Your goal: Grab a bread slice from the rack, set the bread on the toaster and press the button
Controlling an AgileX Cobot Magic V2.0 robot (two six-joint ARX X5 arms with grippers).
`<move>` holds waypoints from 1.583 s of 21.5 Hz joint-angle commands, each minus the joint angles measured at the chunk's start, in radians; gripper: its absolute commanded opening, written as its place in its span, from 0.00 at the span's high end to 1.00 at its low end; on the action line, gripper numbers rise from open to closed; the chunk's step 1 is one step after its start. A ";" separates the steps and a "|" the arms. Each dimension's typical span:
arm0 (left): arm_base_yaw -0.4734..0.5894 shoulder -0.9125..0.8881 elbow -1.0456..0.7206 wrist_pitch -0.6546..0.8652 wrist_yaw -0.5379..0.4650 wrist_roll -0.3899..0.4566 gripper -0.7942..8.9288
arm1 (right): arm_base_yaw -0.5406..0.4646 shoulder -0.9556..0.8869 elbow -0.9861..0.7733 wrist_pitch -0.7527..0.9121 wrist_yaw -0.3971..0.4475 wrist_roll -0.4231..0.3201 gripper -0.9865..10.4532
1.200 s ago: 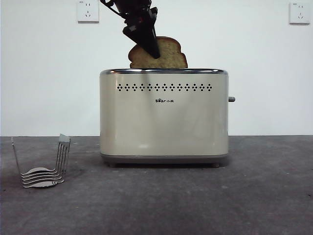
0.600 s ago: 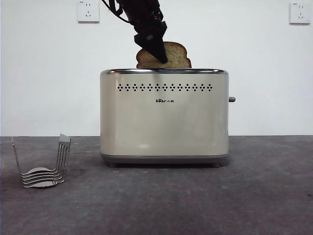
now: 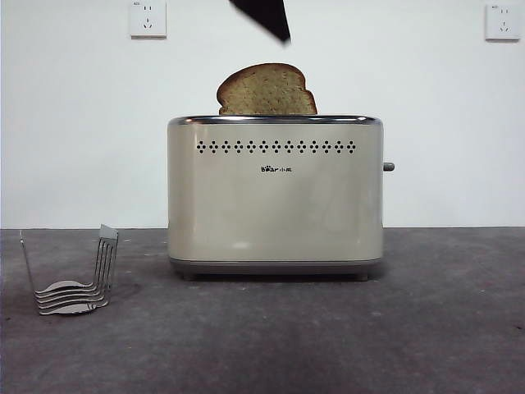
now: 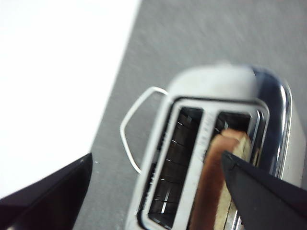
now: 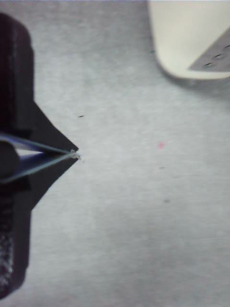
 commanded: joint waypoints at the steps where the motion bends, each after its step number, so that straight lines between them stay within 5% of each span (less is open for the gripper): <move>1: -0.002 -0.050 -0.009 -0.031 0.005 -0.146 0.46 | 0.000 0.013 0.001 0.051 -0.004 0.003 0.91; 5: -0.004 -0.164 -0.009 -0.145 0.005 -0.400 0.51 | 0.000 0.063 0.001 0.165 -0.078 0.030 0.92; 8: -0.003 -0.247 -0.009 -0.282 0.005 -0.531 0.92 | 0.000 0.139 0.001 0.325 -0.281 0.082 0.92; 14: -0.003 -0.347 -0.009 -0.557 0.005 -0.649 0.93 | -0.028 0.433 0.085 0.645 -0.607 0.215 0.92; 21: -0.003 -0.400 -0.013 -0.707 0.077 -0.731 0.93 | -0.060 0.822 0.358 0.659 -0.820 0.233 0.92; 34: -0.004 -0.570 -0.013 -0.706 0.117 -0.837 0.93 | -0.072 1.052 0.455 0.658 -0.881 0.238 0.92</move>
